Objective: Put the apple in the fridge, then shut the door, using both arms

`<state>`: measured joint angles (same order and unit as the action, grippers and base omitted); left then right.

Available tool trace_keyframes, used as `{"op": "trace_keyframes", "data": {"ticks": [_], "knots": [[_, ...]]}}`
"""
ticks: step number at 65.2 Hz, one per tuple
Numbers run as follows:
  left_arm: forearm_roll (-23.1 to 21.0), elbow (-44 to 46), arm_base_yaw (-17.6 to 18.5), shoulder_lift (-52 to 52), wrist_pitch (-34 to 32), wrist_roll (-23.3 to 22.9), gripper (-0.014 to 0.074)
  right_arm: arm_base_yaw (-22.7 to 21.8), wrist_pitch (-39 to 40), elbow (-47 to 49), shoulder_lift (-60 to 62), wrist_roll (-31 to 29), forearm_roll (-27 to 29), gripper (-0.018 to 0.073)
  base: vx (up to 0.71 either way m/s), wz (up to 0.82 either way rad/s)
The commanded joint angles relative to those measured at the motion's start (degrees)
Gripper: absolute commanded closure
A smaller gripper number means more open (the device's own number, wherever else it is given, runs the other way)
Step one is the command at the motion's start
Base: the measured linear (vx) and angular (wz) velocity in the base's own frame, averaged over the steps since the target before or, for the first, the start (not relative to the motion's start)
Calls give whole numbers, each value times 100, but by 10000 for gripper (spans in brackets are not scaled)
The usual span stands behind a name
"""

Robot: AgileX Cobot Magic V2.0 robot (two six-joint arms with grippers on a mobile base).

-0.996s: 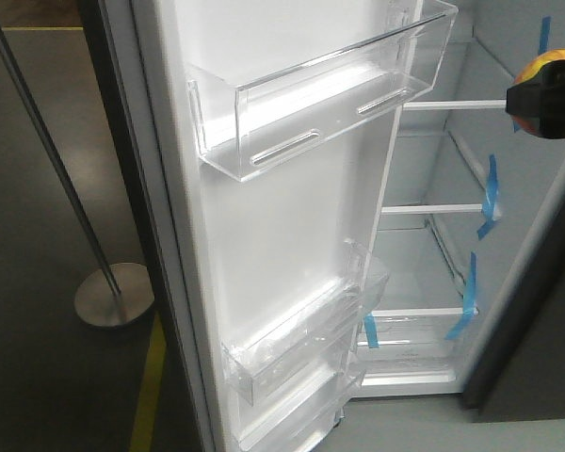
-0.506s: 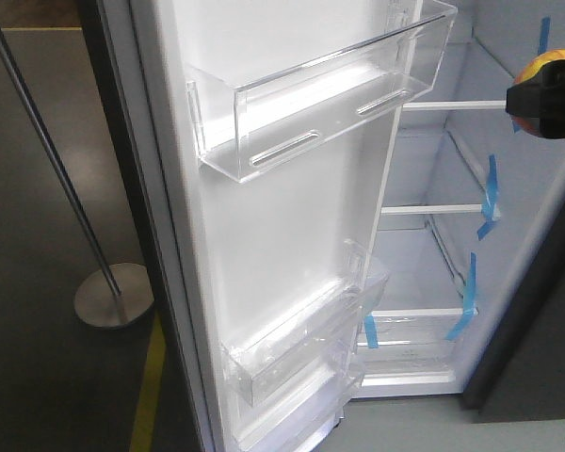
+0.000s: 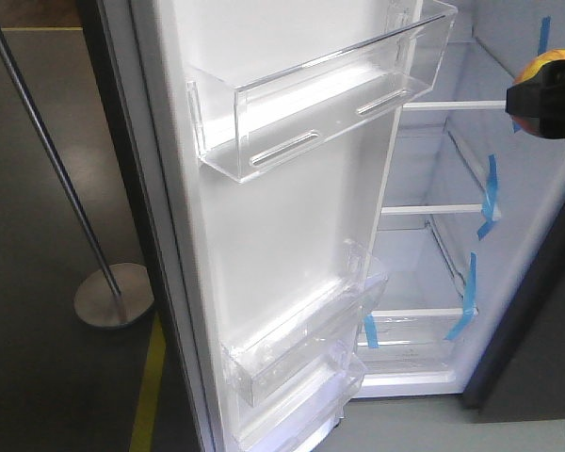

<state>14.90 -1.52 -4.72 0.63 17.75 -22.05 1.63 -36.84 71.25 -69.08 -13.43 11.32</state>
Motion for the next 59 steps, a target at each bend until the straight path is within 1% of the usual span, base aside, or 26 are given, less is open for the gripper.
{"op": "trace_keyframes", "data": {"ticks": [1, 59], "knots": [[16, -88, 39, 93, -362, -26, 604, -36, 443, 190, 153, 13, 10, 391, 0, 0], [16, -88, 38, 93, -362, -21, 604, -36, 443, 190, 153, 13, 10, 391, 0, 0]]}}
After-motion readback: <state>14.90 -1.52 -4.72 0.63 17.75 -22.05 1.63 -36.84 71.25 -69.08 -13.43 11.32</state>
